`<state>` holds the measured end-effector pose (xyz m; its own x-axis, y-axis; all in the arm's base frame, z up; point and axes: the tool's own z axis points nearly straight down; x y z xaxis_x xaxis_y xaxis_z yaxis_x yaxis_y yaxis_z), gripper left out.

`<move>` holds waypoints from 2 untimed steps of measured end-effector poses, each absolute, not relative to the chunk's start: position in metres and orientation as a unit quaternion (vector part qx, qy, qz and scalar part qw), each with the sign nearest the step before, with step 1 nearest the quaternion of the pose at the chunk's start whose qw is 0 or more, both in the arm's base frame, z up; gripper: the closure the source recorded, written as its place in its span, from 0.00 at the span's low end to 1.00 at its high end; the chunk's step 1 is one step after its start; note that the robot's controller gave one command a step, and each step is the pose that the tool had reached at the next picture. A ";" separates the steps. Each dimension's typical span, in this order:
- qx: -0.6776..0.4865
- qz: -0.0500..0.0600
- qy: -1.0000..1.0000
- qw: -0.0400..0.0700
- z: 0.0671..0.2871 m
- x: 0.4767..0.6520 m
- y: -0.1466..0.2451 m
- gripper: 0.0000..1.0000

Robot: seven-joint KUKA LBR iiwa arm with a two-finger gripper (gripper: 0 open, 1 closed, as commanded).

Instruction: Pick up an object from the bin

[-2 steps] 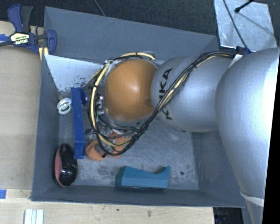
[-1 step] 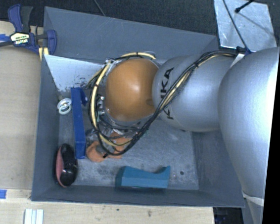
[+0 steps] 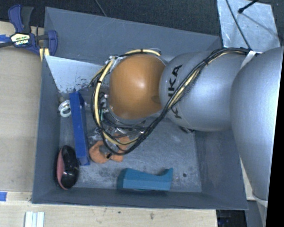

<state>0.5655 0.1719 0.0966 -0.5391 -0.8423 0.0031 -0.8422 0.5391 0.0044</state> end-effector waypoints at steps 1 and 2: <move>0.480 0.000 -0.877 0.000 0.115 0.567 0.172 1.00; 0.480 -0.001 -0.877 0.000 0.134 0.567 0.172 1.00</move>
Offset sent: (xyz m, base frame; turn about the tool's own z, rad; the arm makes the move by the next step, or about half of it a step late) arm 0.0002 0.0000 0.0283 0.0000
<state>0.5670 0.1724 0.1340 -0.5396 -0.8419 -0.0010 -0.8419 0.5396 0.0008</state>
